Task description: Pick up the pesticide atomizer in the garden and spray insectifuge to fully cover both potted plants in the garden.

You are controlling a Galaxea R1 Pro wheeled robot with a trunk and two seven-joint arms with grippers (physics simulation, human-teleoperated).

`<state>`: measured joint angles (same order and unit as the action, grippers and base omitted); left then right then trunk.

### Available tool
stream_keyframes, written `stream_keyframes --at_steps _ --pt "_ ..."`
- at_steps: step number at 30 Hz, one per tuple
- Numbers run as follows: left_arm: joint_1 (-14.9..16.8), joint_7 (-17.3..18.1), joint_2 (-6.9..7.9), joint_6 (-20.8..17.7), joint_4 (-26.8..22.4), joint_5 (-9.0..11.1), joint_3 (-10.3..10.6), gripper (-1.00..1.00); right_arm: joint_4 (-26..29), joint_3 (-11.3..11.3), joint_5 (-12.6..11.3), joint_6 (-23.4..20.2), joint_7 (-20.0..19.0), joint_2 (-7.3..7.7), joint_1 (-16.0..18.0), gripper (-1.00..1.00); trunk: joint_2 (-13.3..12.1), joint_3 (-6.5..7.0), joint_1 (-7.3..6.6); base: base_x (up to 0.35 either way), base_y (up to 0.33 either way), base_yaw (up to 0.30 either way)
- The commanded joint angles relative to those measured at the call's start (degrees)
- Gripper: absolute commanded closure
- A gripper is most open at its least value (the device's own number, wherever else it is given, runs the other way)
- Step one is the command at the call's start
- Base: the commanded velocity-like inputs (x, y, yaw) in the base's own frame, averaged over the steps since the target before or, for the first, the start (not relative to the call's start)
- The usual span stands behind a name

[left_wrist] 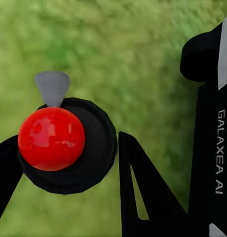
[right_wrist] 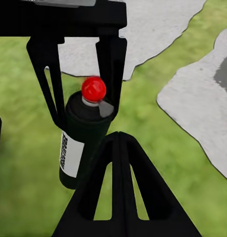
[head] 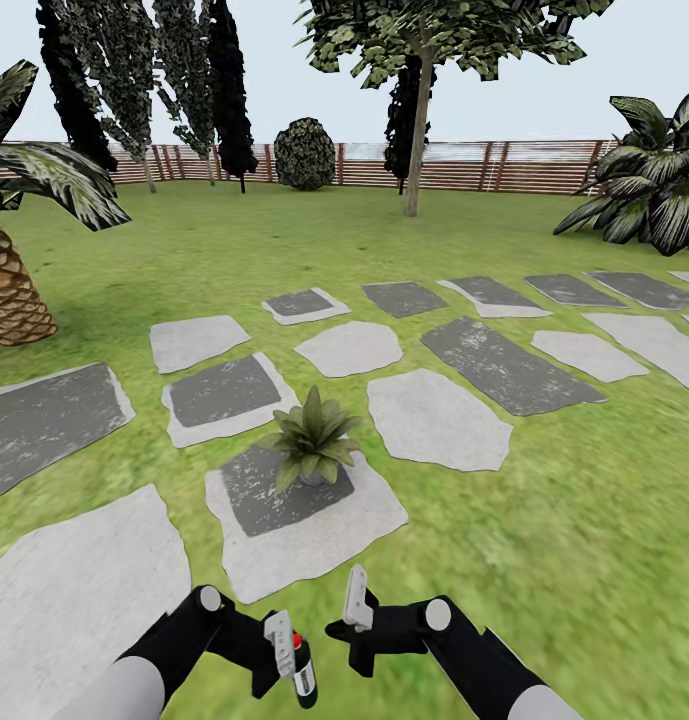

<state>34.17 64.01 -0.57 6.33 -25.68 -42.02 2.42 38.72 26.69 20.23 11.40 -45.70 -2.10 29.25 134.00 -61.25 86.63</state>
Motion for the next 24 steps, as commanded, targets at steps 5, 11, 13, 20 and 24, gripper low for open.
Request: stream_keyframes --at_steps 5,11,13,20,24 --pt "0.02 0.07 -1.10 0.70 -0.07 -0.44 -0.08 1.00 0.04 -0.05 0.60 0.38 -0.04 -0.01 0.02 1.00 0.02 -0.05 -0.01 0.000 0.000 0.000" --pt "0.02 0.07 -1.44 0.74 -0.07 -0.43 -0.05 1.00 0.04 -0.05 0.60 0.38 -0.02 -0.01 0.02 1.00 0.02 -0.05 -0.01 0.000 0.000 0.000" --pt "0.02 0.07 -1.49 0.77 -0.07 -0.43 -0.08 1.00 0.04 -0.05 0.60 0.38 -0.01 -0.01 0.02 1.00 0.02 -0.05 -0.01 0.000 0.000 0.000" --pt "0.02 0.07 -2.09 0.79 -0.07 -0.43 -0.13 1.00 0.04 -0.05 0.60 0.38 -0.01 -0.01 0.02 1.00 0.02 -0.05 -0.01 0.000 0.000 0.000" --pt "0.02 0.07 -2.60 0.83 -0.07 -0.43 -0.13 1.00 0.04 -0.05 0.60 0.38 -0.01 -0.01 0.02 1.00 0.02 -0.05 -0.01 0.000 0.000 0.000"
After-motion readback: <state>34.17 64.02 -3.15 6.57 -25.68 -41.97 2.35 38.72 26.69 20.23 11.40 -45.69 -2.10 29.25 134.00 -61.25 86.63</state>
